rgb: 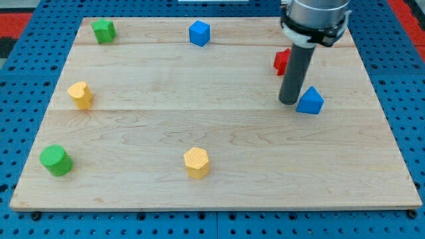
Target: Place the green circle at the bottom of the blue triangle
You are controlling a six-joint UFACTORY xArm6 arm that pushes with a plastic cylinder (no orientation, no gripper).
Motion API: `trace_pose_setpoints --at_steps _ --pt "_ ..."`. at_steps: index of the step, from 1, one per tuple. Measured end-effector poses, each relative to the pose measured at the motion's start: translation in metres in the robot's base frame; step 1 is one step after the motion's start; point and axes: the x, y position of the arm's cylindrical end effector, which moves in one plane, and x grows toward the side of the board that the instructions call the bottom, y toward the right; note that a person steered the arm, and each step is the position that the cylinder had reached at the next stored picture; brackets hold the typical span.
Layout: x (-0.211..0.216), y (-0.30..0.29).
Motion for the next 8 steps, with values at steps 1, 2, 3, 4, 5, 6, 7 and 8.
trace_pose_setpoints --at_steps 1,2,3,4,5,6,7,8 --pt "0.002 -0.077" --pt "0.044 -0.158" --pt "0.099 -0.201" --pt "0.142 -0.255" --pt "0.186 -0.296" --pt "0.176 -0.380" --pt "0.143 -0.388" --pt "0.102 -0.331"
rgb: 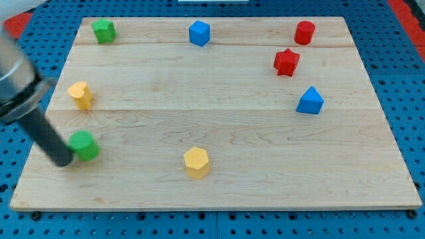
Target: Place the green circle at the bottom of the blue triangle
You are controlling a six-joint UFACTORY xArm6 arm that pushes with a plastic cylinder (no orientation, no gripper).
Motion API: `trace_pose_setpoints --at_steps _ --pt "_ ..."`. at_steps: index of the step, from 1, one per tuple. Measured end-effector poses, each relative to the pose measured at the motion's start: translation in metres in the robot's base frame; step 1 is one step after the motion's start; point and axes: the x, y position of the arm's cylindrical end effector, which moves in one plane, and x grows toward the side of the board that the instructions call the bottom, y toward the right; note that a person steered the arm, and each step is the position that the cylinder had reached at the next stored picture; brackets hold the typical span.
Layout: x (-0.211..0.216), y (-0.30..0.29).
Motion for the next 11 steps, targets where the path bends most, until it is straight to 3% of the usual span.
trace_pose_setpoints --at_steps 1,2,3,5,7,9,10,11 --pt "-0.014 0.030" --pt "-0.024 0.001" --pt "-0.060 0.077" --pt "-0.055 0.195" --pt "-0.086 0.231" --pt "-0.009 0.305" --pt "-0.006 0.264" --pt "0.003 0.270"
